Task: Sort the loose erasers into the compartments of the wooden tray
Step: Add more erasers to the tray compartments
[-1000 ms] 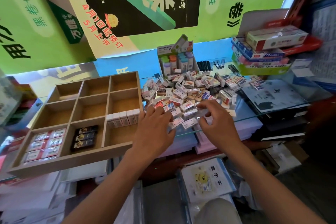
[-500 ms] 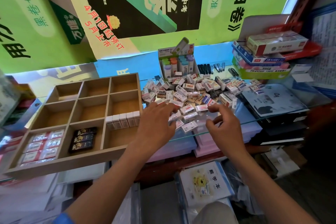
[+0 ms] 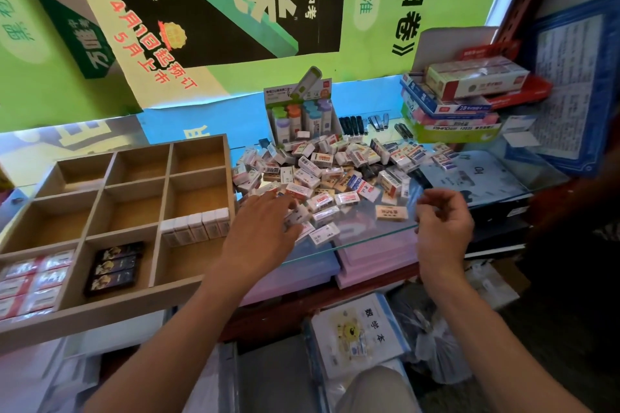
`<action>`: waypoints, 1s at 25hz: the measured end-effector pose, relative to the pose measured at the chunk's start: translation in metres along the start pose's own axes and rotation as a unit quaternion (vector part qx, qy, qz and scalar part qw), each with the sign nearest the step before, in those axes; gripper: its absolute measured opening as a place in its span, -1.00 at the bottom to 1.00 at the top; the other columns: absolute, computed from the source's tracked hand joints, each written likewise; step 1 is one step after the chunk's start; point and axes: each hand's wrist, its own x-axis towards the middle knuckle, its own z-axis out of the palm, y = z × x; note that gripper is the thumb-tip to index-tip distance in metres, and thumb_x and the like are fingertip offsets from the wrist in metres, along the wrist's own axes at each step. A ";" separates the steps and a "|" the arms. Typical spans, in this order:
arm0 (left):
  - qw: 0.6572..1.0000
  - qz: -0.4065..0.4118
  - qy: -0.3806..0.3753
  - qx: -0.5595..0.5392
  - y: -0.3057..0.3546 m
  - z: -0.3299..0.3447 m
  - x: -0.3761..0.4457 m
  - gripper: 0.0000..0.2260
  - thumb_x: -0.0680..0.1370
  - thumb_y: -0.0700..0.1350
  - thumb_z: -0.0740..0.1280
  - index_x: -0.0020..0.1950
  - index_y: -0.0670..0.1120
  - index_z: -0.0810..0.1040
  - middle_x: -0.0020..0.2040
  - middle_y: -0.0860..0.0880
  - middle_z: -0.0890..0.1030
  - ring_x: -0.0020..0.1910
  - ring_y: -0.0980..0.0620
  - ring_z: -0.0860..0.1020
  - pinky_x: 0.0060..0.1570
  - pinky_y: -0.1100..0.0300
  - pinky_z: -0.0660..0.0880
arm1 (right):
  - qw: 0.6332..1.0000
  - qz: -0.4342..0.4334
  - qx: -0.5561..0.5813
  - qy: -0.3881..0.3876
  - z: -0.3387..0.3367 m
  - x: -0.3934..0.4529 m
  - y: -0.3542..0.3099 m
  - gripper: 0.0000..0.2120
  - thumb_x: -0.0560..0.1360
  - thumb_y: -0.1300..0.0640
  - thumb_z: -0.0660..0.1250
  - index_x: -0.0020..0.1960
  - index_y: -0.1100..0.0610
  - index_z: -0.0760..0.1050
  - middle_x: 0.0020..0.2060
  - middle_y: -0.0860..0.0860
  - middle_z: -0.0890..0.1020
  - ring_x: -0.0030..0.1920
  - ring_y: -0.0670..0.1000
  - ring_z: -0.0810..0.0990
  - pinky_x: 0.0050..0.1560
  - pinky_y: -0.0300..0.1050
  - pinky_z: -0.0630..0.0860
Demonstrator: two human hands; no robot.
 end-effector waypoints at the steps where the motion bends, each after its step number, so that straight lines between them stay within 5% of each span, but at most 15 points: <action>1: 1.000 -0.006 0.001 -0.007 0.000 0.000 0.000 -0.67 0.54 0.07 0.37 0.28 0.03 0.49 0.21 0.00 0.56 0.18 -0.01 0.46 0.18 0.05 0.45 | 0.999 -0.014 -0.046 -0.014 -0.003 0.008 -0.001 -0.79 0.48 0.34 0.32 0.03 0.08 0.51 -0.07 -0.01 0.59 -0.18 -0.08 0.55 -0.29 -0.32 0.50; 4: 0.999 -0.024 0.010 -0.022 0.003 -0.003 -0.003 -0.67 0.53 0.02 0.39 0.28 0.03 0.50 0.21 0.00 0.54 0.20 0.00 0.43 0.18 0.06 0.42 | 0.974 -0.052 -0.197 -0.096 -0.001 0.033 -0.005 -0.75 0.49 0.13 0.42 0.12 0.01 0.46 0.05 -0.05 0.55 -0.03 -0.04 0.55 -0.05 -0.10 0.55; 7: 0.999 -0.020 0.040 -0.022 0.005 -0.004 -0.005 -0.69 0.52 -0.02 0.41 0.25 0.00 0.54 0.22 -0.01 0.55 0.22 -0.02 0.45 0.22 0.05 0.41 | 0.919 -0.073 -0.328 -0.206 0.003 0.046 -0.007 -0.70 0.51 -0.06 0.41 0.18 0.04 0.51 0.03 -0.05 0.56 -0.01 0.01 0.56 -0.01 -0.02 0.55; 10: 0.995 0.043 0.084 -0.012 0.015 -0.001 0.000 -0.76 0.50 -0.10 0.41 0.16 -0.02 0.59 0.14 -0.01 0.61 0.14 -0.03 0.48 0.15 0.01 0.44 | 0.916 -0.081 -0.348 -0.184 0.001 0.055 -0.004 -0.83 0.54 0.04 0.38 0.10 0.06 0.55 -0.03 -0.02 0.61 -0.07 0.02 0.59 -0.08 -0.03 0.56; 14: 0.990 0.127 0.063 0.013 0.064 0.013 0.029 -0.73 0.55 -0.16 0.32 0.25 -0.02 0.56 0.23 0.01 0.59 0.20 -0.06 0.43 0.17 -0.01 0.36 | 0.981 0.046 -0.148 -0.120 -0.012 0.070 0.000 -0.86 0.54 0.26 0.34 0.06 0.07 0.55 -0.05 0.06 0.64 -0.18 -0.02 0.60 -0.23 -0.17 0.52; 21: 0.967 0.173 -0.017 0.187 0.095 0.046 0.077 -0.64 0.58 -0.10 0.30 0.38 0.01 0.45 0.32 0.02 0.49 0.33 -0.09 0.32 0.27 -0.03 0.24 | 0.975 0.165 0.105 -0.106 -0.028 0.086 0.004 -0.79 0.57 0.40 0.22 0.14 0.23 0.52 -0.15 0.12 0.59 -0.32 0.02 0.60 -0.25 -0.22 0.64; 25: 0.993 0.101 0.054 0.004 0.094 0.044 0.070 -0.71 0.56 0.07 0.36 0.24 -0.01 0.56 0.14 0.00 0.60 0.15 -0.06 0.46 0.13 0.03 0.35 | 0.969 0.206 0.121 -0.068 -0.027 0.102 -0.001 -0.92 0.57 0.27 0.32 -0.10 0.21 0.47 -0.34 0.10 0.51 -0.43 0.00 0.58 -0.31 -0.08 0.66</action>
